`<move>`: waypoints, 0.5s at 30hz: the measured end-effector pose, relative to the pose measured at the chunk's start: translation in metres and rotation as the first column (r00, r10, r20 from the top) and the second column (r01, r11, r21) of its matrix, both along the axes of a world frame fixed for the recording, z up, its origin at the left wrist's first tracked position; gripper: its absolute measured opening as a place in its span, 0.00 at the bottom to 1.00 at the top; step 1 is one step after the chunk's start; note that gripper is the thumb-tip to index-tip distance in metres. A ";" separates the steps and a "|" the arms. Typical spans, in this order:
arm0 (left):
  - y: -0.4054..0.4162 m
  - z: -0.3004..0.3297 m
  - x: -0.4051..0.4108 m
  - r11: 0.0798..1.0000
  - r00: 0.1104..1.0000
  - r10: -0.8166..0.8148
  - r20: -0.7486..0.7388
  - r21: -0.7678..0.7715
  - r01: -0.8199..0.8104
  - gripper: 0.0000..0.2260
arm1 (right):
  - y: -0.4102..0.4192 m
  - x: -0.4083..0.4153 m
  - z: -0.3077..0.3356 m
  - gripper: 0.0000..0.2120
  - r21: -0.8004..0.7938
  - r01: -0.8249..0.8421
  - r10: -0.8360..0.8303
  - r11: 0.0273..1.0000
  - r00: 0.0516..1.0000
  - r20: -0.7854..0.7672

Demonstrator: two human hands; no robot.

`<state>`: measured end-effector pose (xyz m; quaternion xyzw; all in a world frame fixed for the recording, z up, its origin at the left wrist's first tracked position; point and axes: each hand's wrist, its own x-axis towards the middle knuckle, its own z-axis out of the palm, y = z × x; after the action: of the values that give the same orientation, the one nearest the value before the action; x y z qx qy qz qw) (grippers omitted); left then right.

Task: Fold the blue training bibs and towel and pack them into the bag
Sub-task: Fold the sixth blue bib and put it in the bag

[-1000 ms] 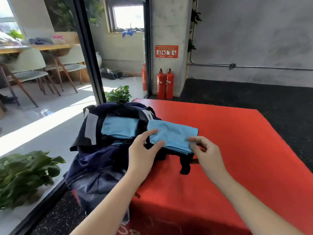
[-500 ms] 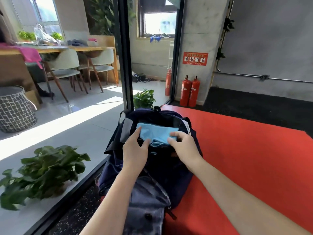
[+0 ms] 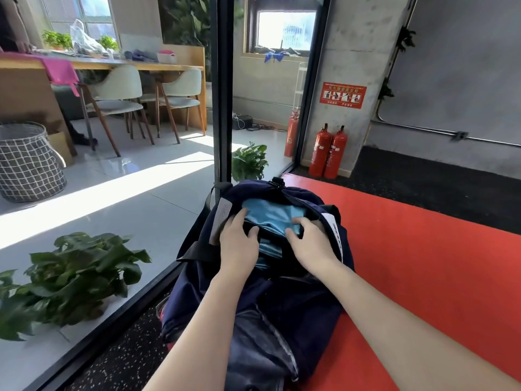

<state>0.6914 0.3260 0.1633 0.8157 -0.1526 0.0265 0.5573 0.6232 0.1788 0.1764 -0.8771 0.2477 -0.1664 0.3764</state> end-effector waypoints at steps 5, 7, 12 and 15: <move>0.000 -0.005 0.000 1.000 1.000 0.018 -0.019 -0.002 -0.018 0.22 | 0.002 -0.006 0.001 0.21 -0.020 -0.047 0.047 0.999 0.999 -0.017; 0.003 -0.003 -0.005 0.999 0.999 0.042 0.021 0.018 -0.043 0.22 | 0.003 -0.013 0.004 0.22 -0.026 -0.061 0.060 0.998 0.998 -0.014; 0.005 0.010 -0.028 0.993 0.991 0.089 0.100 0.065 -0.096 0.21 | 0.010 -0.039 0.015 0.25 -0.039 -0.098 0.099 0.994 0.995 0.025; -0.002 0.016 -0.048 0.992 0.982 0.083 0.169 0.080 -0.098 0.20 | 0.013 -0.065 0.024 0.23 -0.014 -0.130 0.131 0.991 0.989 0.064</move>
<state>0.6438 0.3244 0.1796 0.8405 -0.1621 0.1128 0.5046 0.5582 0.1917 0.2001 -0.8873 0.1767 -0.1712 0.3901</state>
